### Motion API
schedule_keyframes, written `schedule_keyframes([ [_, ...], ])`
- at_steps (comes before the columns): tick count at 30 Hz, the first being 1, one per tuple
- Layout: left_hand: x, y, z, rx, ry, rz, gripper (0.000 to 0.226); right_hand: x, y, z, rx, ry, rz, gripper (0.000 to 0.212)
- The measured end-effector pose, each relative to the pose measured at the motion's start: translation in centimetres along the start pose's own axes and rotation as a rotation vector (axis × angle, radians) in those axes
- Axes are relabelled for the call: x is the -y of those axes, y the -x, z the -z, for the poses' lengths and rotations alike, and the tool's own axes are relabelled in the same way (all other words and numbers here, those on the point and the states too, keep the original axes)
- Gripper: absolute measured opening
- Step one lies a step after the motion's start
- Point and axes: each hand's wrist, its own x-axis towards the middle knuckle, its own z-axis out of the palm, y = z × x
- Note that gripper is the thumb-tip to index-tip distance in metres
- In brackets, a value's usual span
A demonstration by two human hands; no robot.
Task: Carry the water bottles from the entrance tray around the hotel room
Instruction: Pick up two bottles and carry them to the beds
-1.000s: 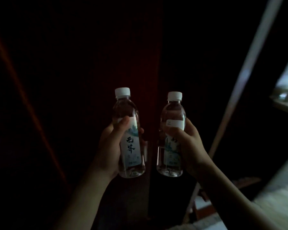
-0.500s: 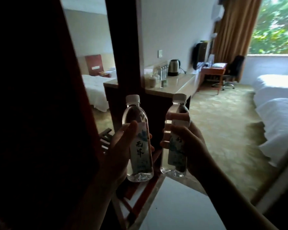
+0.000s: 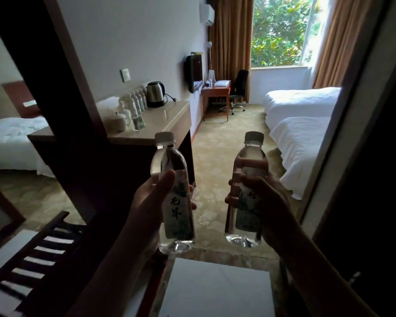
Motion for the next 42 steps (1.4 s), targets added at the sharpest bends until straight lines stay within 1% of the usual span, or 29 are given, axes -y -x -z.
schedule_keyframes([
  [2, 1.4, -2.9, -0.6, 0.040, 0.011, 0.034, 0.094, -0.8, -2.1, 1.5, -0.046, 0.017, -0.005, 0.047],
  [3, 2.1, -4.4, -0.8, 0.051, 0.018, 0.047, 0.085, -1.2, -3.3, 2.1, -0.073, 0.021, -0.011, 0.049],
  [5, 3.4, -7.8, -0.9, 0.061, 0.017, 0.047, 0.066, -2.0, -5.8, 2.9, -0.133, 0.042, -0.020, 0.061],
  [6, 4.0, -9.5, -0.9, 0.069, 0.018, 0.044, 0.064, -2.4, -7.1, 3.2, -0.163, 0.061, -0.022, 0.065],
  [8, 4.7, -13.1, -0.6, 0.087, 0.044, 0.039, 0.065, -2.8, -10.2, 3.6, -0.208, 0.100, 0.001, 0.062],
  [11, 5.1, -19.7, 0.2, 0.117, 0.059, 0.026, 0.066, -2.7, -15.7, 3.5, -0.232, 0.126, 0.074, 0.055],
  [14, 4.8, -26.6, 0.4, 0.182, 0.049, 0.013, 0.059, -1.9, -20.9, 2.9, -0.264, 0.164, 0.099, 0.064],
  [16, 4.3, -30.9, -0.1, 0.232, 0.059, -0.014, 0.056, -1.2, -24.0, 2.9, -0.294, 0.192, 0.152, 0.072],
  [19, 4.4, -36.0, -1.7, 0.309, 0.097, 0.009, 0.046, -1.0, -27.7, 3.8, -0.351, 0.212, 0.176, 0.075],
  [21, 5.0, -38.6, -2.9, 0.357, 0.130, 0.044, 0.047, -1.0, -29.8, 4.8, -0.393, 0.192, 0.178, 0.066],
  [24, 6.3, -42.9, -5.1, 0.409, 0.142, 0.048, 0.046, -1.0, -33.5, 6.9, -0.426, 0.212, 0.195, 0.034],
  [26, 7.3, -46.1, -6.8, 0.428, 0.127, 0.037, 0.041, -1.0, -36.3, 8.7, -0.438, 0.224, 0.205, 0.029],
  [28, 8.4, -49.3, -8.5, 0.434, 0.116, 0.040, 0.037, -1.1, -39.4, 10.9, -0.444, 0.244, 0.207, 0.035],
  [31, 9.9, -54.0, -11.1, 0.439, 0.120, 0.073, 0.040, -1.5, -44.0, 14.3, -0.466, 0.235, 0.186, 0.052],
  [33, 10.4, -57.4, -13.0, 0.426, 0.110, 0.072, 0.041, -1.4, -47.5, 16.3, -0.465, 0.233, 0.185, 0.057],
  [35, 10.4, -61.0, -14.7, 0.401, 0.083, 0.056, 0.038, -1.0, -51.6, 18.0, -0.431, 0.218, 0.174, 0.059],
  [39, 10.7, -67.8, -16.8, 0.320, 0.015, -0.011, 0.036, -0.6, -60.7, 20.9, -0.295, 0.182, 0.158, 0.045],
  [40, 10.9, -69.4, -17.0, 0.297, 0.013, -0.015, 0.038, -0.7, -62.7, 21.3, -0.259, 0.191, 0.153, 0.045],
  [42, 11.5, -72.3, -17.1, 0.247, 0.023, -0.006, 0.050, -1.2, -66.5, 21.8, -0.222, 0.209, 0.131, 0.048],
])
